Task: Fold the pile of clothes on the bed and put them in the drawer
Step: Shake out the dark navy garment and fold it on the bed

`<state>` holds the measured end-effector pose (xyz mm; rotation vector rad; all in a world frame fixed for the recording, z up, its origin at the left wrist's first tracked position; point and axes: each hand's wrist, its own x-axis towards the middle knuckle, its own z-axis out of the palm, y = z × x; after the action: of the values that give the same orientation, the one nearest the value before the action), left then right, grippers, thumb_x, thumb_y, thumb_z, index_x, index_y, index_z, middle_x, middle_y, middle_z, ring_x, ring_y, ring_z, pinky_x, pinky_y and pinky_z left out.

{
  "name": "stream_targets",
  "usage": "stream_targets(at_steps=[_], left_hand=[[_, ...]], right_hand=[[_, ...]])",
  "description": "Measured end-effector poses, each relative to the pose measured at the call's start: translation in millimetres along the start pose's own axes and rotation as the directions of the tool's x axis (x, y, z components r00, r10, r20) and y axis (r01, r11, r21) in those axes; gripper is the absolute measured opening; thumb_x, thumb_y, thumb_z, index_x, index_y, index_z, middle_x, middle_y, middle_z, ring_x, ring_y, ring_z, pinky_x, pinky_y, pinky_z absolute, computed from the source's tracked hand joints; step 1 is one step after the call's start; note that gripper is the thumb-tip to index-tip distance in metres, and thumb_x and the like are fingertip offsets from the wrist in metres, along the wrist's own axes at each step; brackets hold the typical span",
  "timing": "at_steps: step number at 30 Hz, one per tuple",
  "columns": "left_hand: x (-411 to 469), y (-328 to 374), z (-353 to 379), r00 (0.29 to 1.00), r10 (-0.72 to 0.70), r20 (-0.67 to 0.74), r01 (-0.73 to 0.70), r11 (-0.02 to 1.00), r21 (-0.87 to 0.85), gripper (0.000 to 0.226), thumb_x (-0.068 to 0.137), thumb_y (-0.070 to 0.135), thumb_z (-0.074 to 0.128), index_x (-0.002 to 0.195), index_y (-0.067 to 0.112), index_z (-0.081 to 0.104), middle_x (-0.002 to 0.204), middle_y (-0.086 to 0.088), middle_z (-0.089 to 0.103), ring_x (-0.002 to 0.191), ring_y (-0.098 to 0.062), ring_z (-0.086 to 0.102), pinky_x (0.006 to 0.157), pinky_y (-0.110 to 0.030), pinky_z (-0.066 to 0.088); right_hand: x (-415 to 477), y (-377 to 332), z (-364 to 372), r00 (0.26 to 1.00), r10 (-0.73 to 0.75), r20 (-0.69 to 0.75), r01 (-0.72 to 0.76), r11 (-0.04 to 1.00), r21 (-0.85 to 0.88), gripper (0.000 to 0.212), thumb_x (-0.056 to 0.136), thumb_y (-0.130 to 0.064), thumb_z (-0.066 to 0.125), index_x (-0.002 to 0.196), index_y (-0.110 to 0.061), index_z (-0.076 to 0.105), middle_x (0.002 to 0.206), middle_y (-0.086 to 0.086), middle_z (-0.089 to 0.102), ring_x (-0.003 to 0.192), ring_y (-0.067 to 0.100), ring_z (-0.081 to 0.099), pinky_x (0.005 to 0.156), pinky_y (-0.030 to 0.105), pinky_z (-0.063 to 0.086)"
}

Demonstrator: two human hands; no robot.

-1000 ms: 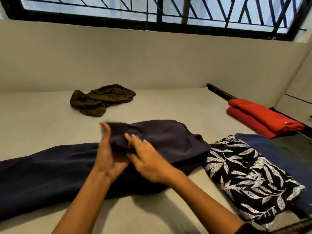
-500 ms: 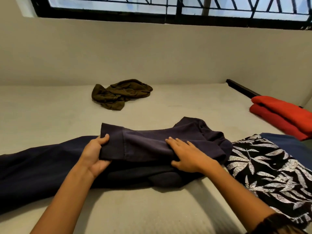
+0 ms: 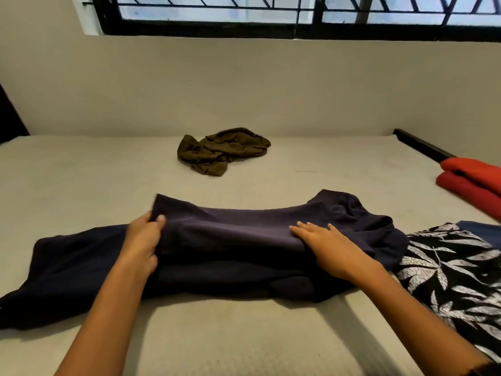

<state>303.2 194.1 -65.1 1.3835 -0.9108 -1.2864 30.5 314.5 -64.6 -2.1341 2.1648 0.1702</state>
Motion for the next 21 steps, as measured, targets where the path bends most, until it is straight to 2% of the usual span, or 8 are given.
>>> stream_targets(at_steps=[1, 3, 6, 8, 10, 14, 17, 21], left_hand=[[3, -1, -4, 0.994, 0.058, -0.095, -0.049, 0.995, 0.088, 0.026, 0.098, 0.009, 0.045, 0.12, 0.008, 0.057, 0.108, -0.013, 0.062, 0.085, -0.022, 0.059, 0.074, -0.032, 0.048], [6, -6, -7, 0.96, 0.167, -0.225, -0.057, 0.902, 0.429, 0.036, 0.095, 0.016, 0.052, 0.131, 0.01, 0.05, 0.127, -0.016, 0.055, 0.108, -0.033, 0.054, 0.09, -0.04, 0.044], [-2, -11, -1, 0.947, 0.301, -0.11, -0.112, 0.632, 0.767, 0.064, 0.089, 0.026, 0.063, 0.142, 0.009, 0.033, 0.143, -0.017, 0.04, 0.13, -0.041, 0.035, 0.103, -0.054, 0.031], [-5, -13, 9, 0.915, 0.404, -0.007, -0.197, 0.462, 0.865, 0.067, 0.086, 0.03, 0.065, 0.142, 0.007, 0.034, 0.147, -0.018, 0.034, 0.134, -0.04, 0.028, 0.106, -0.056, 0.024], [-10, -16, 20, 0.879, 0.471, 0.07, -0.258, 0.347, 0.902, 0.063, 0.086, 0.032, 0.063, 0.139, 0.008, 0.039, 0.149, -0.017, 0.03, 0.137, -0.037, 0.021, 0.109, -0.055, 0.017], [-19, -24, 49, 0.853, 0.459, 0.248, -0.38, 0.219, 0.899, 0.055, 0.089, 0.035, 0.059, 0.136, 0.011, 0.044, 0.152, -0.014, 0.025, 0.143, -0.034, 0.009, 0.113, -0.053, 0.005], [-26, -32, 75, 0.84, 0.4, 0.368, -0.489, 0.263, 0.832, 0.05, 0.09, 0.035, 0.058, 0.134, 0.012, 0.047, 0.153, -0.013, 0.025, 0.143, -0.033, 0.008, 0.116, -0.05, 0.009], [-40, -46, 110, 0.772, 0.356, 0.526, -0.624, 0.27, 0.733, 0.049, 0.091, 0.036, 0.056, 0.134, 0.017, 0.046, 0.154, -0.008, 0.023, 0.144, -0.028, 0.006, 0.116, -0.043, 0.01]], right_hand=[[-1, 1, -2, 1.0, -0.003, -0.027, 0.005, 0.998, 0.056, 0.072, 0.091, 0.004, 0.042, 0.151, -0.024, 0.012, 0.158, 0.002, 0.013, 0.144, 0.02, 0.016, 0.118, 0.041, 0.013], [-4, 6, -3, 1.0, -0.027, 0.007, 0.025, 0.974, 0.225, 0.075, 0.086, 0.006, 0.045, 0.149, -0.026, 0.021, 0.156, 0.0, 0.022, 0.141, 0.02, 0.024, 0.116, 0.034, 0.021], [-3, 22, 2, 0.983, -0.095, 0.154, 0.023, 0.91, 0.414, 0.061, 0.087, -0.014, 0.059, 0.142, -0.032, 0.037, 0.148, -0.006, 0.036, 0.133, 0.013, 0.037, 0.109, 0.025, 0.03], [0, 40, -1, 0.998, -0.013, 0.065, -0.029, 0.794, 0.608, 0.056, 0.082, -0.038, 0.069, 0.134, -0.032, 0.048, 0.137, -0.009, 0.048, 0.122, 0.007, 0.046, 0.104, 0.022, 0.035], [10, 63, -1, 0.973, 0.206, -0.106, -0.056, 0.653, 0.755, 0.051, 0.08, -0.05, 0.065, 0.125, -0.027, 0.057, 0.125, -0.007, 0.058, 0.113, 0.009, 0.053, 0.1, 0.027, 0.042], [30, 114, 18, 0.777, 0.564, -0.279, -0.322, 0.737, 0.594, 0.042, 0.093, -0.038, 0.054, 0.112, -0.001, 0.061, 0.116, 0.016, 0.063, 0.109, 0.032, 0.056, 0.091, 0.039, 0.044], [35, 145, 29, 0.714, 0.672, -0.196, -0.508, 0.69, 0.515, 0.048, 0.097, -0.039, 0.045, 0.116, 0.003, 0.055, 0.122, 0.024, 0.057, 0.113, 0.039, 0.051, 0.094, 0.044, 0.041], [40, 165, 28, 0.743, 0.67, 0.003, -0.574, 0.634, 0.519, 0.055, 0.095, -0.04, 0.048, 0.131, 0.002, 0.043, 0.136, 0.023, 0.046, 0.123, 0.038, 0.045, 0.096, 0.039, 0.039]])
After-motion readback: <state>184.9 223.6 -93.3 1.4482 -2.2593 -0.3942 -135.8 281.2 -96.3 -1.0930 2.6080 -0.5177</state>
